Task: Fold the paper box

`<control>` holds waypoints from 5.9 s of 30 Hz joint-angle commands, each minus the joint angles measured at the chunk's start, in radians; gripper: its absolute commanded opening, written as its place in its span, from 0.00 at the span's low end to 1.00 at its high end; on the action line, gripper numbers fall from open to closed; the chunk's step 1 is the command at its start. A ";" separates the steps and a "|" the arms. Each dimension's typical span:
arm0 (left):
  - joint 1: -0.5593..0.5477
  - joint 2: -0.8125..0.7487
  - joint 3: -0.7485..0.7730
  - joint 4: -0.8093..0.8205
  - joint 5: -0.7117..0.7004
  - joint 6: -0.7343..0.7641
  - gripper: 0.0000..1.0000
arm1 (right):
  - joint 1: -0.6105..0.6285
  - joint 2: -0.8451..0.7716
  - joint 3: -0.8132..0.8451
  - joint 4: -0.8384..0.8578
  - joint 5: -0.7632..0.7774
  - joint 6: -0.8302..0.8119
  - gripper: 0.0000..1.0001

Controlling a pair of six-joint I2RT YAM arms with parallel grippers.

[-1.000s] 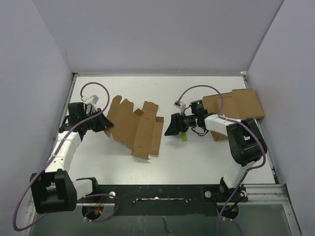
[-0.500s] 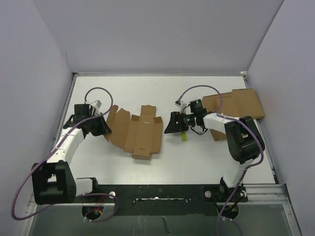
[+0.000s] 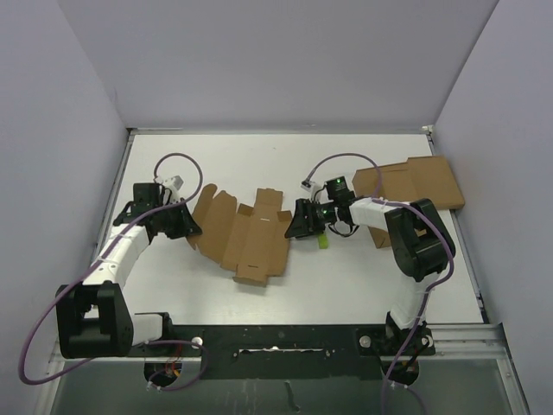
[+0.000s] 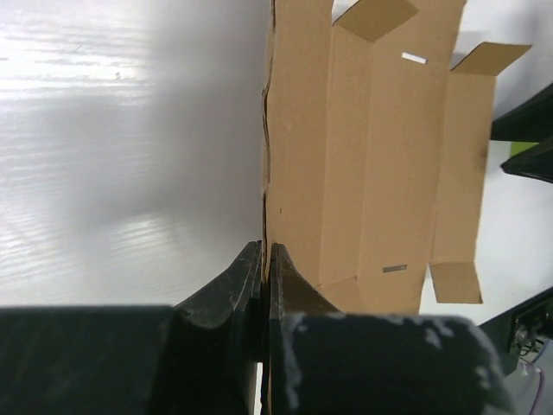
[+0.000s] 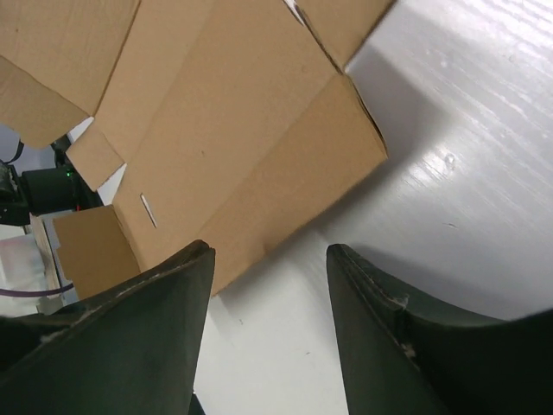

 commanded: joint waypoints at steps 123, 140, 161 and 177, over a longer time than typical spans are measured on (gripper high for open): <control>-0.233 -0.112 0.369 -0.087 0.186 0.584 0.00 | -0.158 -0.291 -0.094 0.425 -0.034 -0.383 0.00; -0.314 0.046 0.584 -0.143 -0.058 0.790 0.00 | -0.078 -0.108 0.012 0.536 0.078 -0.279 0.02; -0.381 -0.018 0.423 -0.044 -0.064 0.855 0.00 | -0.157 -0.038 0.153 0.212 -0.156 -0.432 0.37; -0.380 -0.028 0.430 -0.051 -0.003 0.849 0.00 | -0.159 0.044 0.349 -0.127 -0.116 -0.621 0.58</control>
